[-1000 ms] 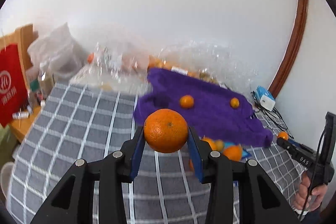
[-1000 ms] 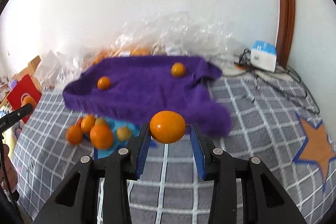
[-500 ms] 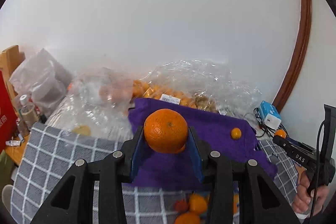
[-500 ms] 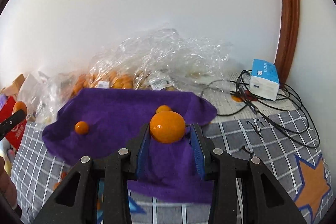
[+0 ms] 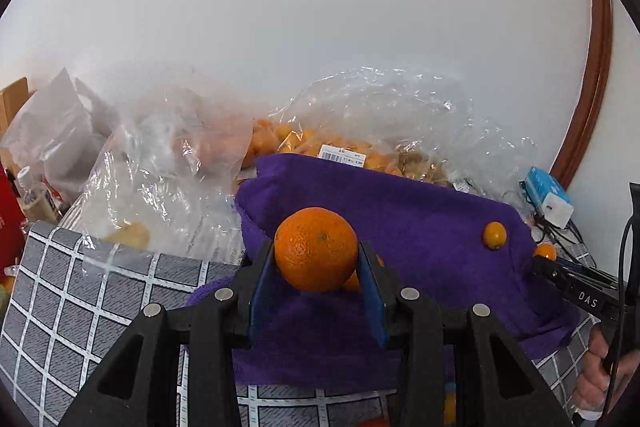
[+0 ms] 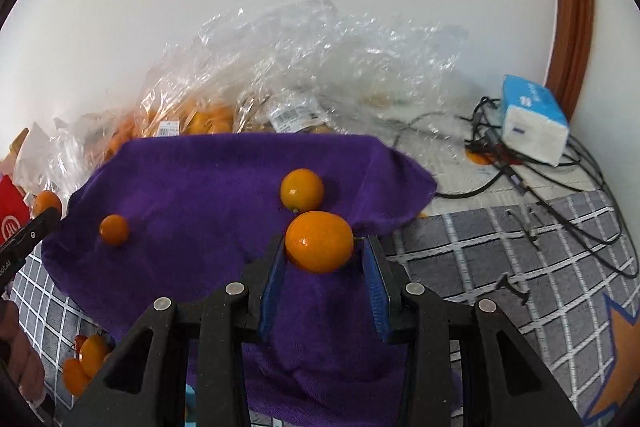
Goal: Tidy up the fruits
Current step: 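Lift and carry both held oranges over the purple towel, then lower the large orange onto the towel with the left gripper while the right gripper releases its orange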
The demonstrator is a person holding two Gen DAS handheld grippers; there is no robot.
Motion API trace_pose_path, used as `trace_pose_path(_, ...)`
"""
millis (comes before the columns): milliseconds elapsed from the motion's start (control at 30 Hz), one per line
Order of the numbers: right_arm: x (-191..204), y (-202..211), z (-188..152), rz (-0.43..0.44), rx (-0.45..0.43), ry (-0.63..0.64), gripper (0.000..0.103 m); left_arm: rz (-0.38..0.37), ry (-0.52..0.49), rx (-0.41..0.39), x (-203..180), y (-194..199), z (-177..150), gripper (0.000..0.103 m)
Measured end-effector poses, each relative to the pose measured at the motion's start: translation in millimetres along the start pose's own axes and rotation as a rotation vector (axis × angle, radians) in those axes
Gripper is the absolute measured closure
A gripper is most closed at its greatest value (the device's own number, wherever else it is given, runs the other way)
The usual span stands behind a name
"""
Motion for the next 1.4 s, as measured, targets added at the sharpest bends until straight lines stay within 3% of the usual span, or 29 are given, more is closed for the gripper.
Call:
trace_pose_path(467,16,-16,-18,-0.01,0.045,0.065,0.064,-0.031,0.026,0.109,-1,-19,-18,0.065)
trace_pose_path(833,14,-15,-22,0.018,0.069,0.04,0.064,-0.039,-0.021,0.148,-13,-30,-27,0.065)
trace_pose_path(1167,19,-21,-29,-0.007,0.084,0.087,0.064,-0.049,-0.015,0.167,-12,-33,-30,0.064)
trace_pose_path(1400,24,-18,-31,-0.007,0.074,0.113,0.048,-0.054,-0.009,0.171,-11,-32,-31,0.064)
Point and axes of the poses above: each gripper's, at about its wrist camera, not at the fingertips, and y roughly against the way its jaws point, x to its left, z to its top, the point moved 9 cm from there along -y, roughly the way its jaws point, and after that the axes turned 9 degrees about -y, right-handed, at the moved point
